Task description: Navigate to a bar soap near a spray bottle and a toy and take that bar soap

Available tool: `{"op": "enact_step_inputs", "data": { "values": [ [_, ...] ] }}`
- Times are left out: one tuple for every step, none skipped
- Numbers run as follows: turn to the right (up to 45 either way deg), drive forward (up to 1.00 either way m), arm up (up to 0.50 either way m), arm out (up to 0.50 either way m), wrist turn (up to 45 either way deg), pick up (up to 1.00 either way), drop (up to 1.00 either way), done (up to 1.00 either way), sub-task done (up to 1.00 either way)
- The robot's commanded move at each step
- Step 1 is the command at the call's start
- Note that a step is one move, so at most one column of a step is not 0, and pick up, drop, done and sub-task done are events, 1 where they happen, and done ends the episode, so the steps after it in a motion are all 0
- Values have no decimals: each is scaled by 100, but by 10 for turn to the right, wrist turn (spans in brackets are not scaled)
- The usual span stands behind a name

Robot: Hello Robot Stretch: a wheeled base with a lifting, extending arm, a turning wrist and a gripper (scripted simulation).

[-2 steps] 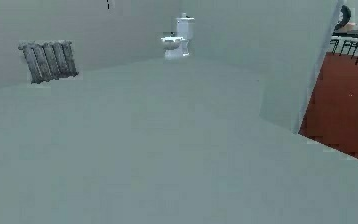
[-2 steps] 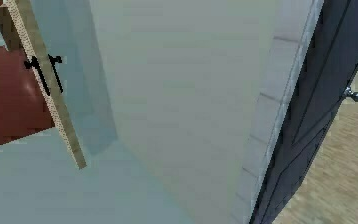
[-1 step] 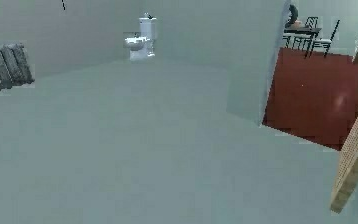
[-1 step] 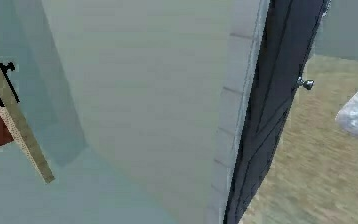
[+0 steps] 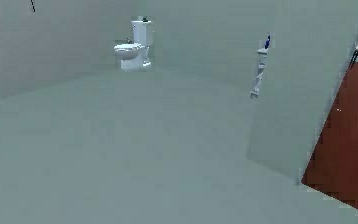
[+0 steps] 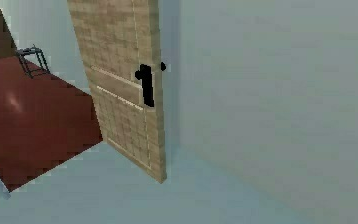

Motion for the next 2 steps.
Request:
{"op": "enact_step_inputs", "data": {
  "values": [
    [30, 0, 0, 0, 0, 0, 0, 0, 0],
    [0, 100, 0, 0, 0, 0, 0, 0, 0]
  ]
}}
